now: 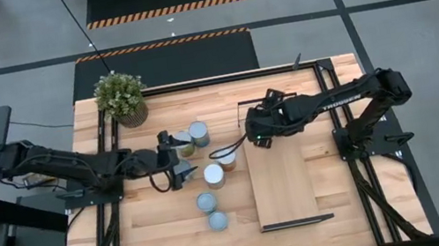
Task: Pick and place cans onto a shelf
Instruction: Put the canned pineapples on the shelf
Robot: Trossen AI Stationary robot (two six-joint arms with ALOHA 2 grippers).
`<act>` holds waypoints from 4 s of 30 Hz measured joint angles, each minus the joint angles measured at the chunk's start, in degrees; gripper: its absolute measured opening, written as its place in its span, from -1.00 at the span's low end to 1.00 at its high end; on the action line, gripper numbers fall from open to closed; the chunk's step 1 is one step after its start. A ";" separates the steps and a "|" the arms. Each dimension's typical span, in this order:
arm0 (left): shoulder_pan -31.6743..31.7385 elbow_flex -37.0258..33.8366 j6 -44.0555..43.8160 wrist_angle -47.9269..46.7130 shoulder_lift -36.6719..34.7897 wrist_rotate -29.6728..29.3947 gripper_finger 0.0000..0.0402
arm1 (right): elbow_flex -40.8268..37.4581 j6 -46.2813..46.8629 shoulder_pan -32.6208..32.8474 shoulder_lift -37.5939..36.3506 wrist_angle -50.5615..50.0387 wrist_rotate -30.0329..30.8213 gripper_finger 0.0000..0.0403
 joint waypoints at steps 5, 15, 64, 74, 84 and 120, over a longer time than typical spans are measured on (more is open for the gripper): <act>-1.45 -1.79 1.41 0.62 -7.09 -2.00 0.94 | 0.10 -14.15 2.37 0.15 14.60 -12.34 0.29; -2.07 -11.25 9.71 16.40 -21.73 -4.28 0.94 | 0.12 -18.14 3.74 0.44 24.64 -18.44 0.53; -2.01 -12.21 -2.54 6.25 -31.10 -4.71 0.94 | 21.61 -25.19 -0.22 27.45 6.72 -28.30 0.73; -2.01 -12.19 -2.67 5.90 -31.10 -4.72 0.94 | 24.71 -25.78 -0.09 23.58 0.22 -24.29 0.68; -2.01 -12.19 -2.67 5.10 -31.08 -4.74 0.94 | 25.27 -21.22 -0.56 15.73 -7.34 -19.88 0.68; -2.00 -12.19 -2.97 4.26 -31.08 -4.91 0.94 | 11.32 -14.27 -6.48 10.51 -12.85 -17.98 0.89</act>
